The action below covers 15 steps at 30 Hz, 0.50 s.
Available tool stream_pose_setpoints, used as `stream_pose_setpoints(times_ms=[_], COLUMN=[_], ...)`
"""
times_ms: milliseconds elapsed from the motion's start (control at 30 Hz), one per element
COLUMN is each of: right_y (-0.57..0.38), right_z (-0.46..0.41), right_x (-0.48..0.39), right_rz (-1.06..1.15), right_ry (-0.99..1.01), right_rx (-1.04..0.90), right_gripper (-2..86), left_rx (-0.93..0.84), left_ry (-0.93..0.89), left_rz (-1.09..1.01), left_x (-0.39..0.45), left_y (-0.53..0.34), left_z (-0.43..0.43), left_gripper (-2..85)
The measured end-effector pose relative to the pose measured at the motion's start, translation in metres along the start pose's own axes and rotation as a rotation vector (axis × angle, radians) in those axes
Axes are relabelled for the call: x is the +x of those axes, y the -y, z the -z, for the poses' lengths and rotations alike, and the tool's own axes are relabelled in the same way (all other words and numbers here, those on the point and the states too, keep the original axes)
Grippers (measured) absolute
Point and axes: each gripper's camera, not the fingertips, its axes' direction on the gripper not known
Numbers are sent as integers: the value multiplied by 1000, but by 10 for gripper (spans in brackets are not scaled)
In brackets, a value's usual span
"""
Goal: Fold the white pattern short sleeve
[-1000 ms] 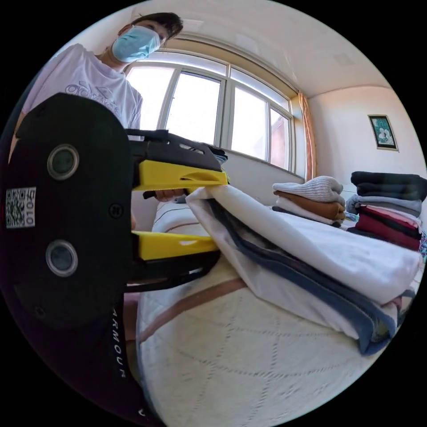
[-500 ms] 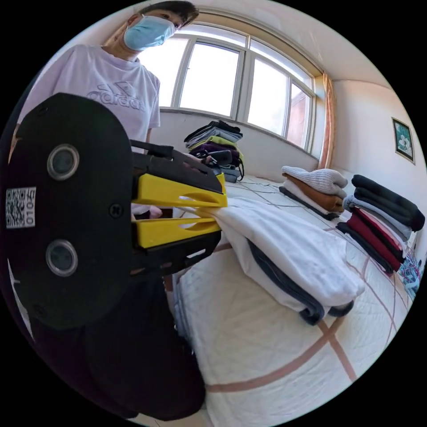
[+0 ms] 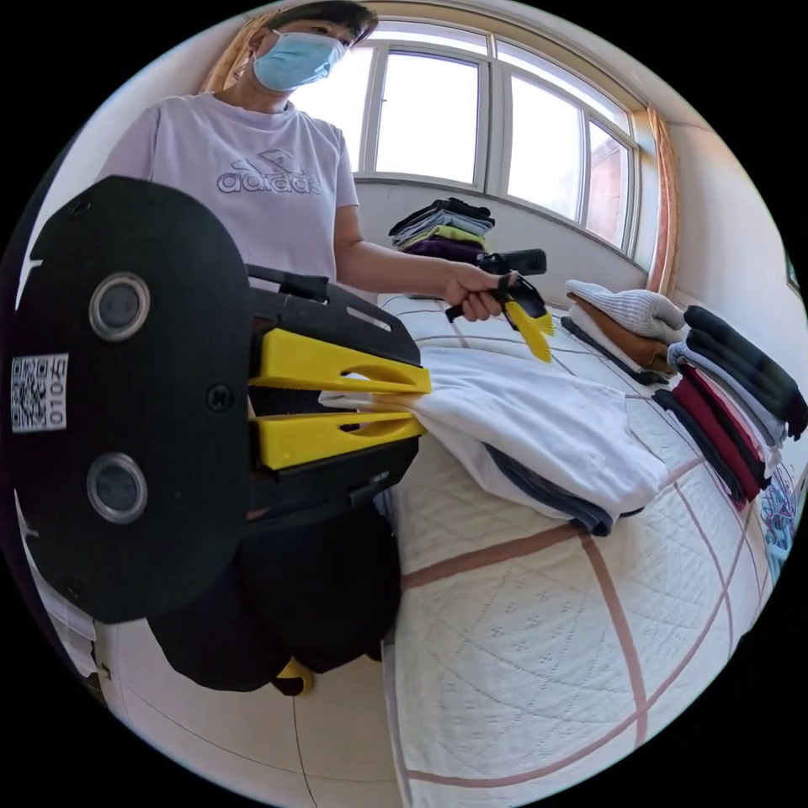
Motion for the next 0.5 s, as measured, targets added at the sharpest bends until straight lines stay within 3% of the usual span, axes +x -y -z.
stream_pose_setpoints(times_ms=[167,367,500], right_y=[-2,-4,-6], right_z=[-5,-15,-23], right_x=[-11,-23,-28], right_rz=[4,6,6], right_ry=[-10,-6,10], right_rx=[9,11,11], right_gripper=[53,53,53], left_rx=[-19,-46,-56], left_ry=[177,205,114], left_rz=[-32,-13,2], left_x=[10,15,13], left_y=[55,62,60], left_z=[-38,-67,-71], left_gripper=[126,112,93])
